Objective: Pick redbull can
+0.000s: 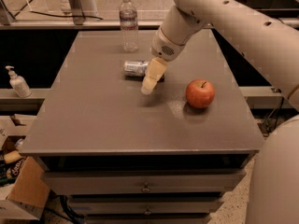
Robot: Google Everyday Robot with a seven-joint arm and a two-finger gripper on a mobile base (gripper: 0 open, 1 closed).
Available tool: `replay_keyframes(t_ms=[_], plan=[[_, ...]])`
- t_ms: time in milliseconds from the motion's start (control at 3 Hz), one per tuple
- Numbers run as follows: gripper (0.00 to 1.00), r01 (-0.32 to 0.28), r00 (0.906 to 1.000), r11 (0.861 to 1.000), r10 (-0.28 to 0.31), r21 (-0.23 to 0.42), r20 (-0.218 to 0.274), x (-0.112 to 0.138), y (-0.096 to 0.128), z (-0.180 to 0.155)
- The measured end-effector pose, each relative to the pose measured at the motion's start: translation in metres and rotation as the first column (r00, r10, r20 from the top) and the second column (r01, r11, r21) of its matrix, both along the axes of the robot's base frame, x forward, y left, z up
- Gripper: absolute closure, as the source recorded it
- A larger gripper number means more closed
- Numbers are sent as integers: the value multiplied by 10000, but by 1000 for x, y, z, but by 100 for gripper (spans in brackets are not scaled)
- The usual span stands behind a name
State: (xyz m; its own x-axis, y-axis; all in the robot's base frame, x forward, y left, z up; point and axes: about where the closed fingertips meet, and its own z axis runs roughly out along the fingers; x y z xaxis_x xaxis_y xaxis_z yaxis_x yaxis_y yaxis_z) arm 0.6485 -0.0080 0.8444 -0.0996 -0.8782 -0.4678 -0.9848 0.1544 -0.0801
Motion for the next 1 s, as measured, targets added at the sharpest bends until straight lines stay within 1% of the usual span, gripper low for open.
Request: replay_keyframes(t_ms=[333, 667, 1000], plan=[[0, -51, 10000, 10000, 51, -81, 12, -2, 1, -7], [16, -107, 9999, 9999, 108, -105, 57, -2, 3, -13], [39, -68, 9999, 9999, 69, -102, 113, -1, 3, -15]])
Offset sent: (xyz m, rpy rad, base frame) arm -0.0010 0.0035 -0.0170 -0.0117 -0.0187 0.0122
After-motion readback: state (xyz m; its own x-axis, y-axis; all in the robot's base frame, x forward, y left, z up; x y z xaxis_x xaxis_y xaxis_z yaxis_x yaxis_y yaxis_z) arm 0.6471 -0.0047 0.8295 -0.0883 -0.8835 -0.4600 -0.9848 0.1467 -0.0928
